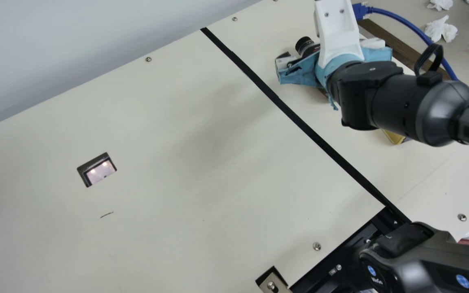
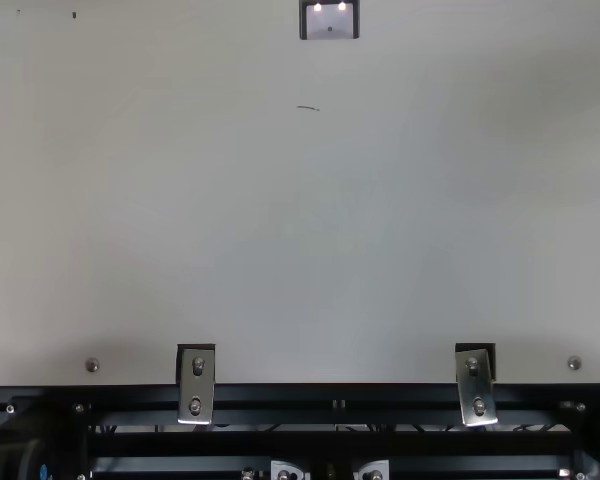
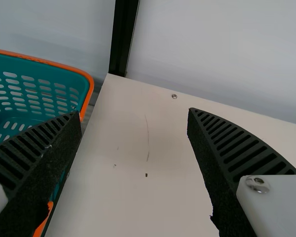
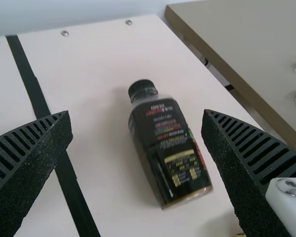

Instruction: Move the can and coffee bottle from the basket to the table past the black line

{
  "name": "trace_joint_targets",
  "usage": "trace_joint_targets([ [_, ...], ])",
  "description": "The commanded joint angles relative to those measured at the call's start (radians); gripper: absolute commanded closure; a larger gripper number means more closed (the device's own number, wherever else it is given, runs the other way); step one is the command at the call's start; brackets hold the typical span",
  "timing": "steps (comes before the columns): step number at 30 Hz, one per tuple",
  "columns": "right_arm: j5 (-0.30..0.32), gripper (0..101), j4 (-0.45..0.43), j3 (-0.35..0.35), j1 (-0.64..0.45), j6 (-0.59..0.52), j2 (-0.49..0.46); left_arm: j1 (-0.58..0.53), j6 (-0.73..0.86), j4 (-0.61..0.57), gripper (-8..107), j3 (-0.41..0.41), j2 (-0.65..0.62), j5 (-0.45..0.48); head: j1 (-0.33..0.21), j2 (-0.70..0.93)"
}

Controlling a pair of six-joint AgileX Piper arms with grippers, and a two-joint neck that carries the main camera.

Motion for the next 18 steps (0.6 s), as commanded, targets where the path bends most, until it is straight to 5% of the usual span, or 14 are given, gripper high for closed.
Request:
trace_joint_targets([
  [1, 0.004, 0, 0.109, -0.016, 0.041, -0.083, -0.019, 0.000, 0.000, 0.000, 9, 0.000, 0.000, 0.000, -0.017, 0.029],
  [4, 0.008, 0, 0.179, -0.034, 0.084, -0.130, -0.034, 0.000, 0.000, 0.000, 9, 0.000, 0.000, 0.000, -0.021, 0.094],
  [9, 0.055, 0, 0.179, -0.030, 0.142, -0.095, -0.033, 0.000, 0.000, 0.000, 9, 0.000, 0.000, 0.000, -0.037, 0.225],
  [18, 0.121, 0, 0.178, -0.029, 0.198, -0.068, -0.037, 0.000, 0.000, 0.000, 9, 0.000, 0.000, 0.000, -0.037, 0.225],
])
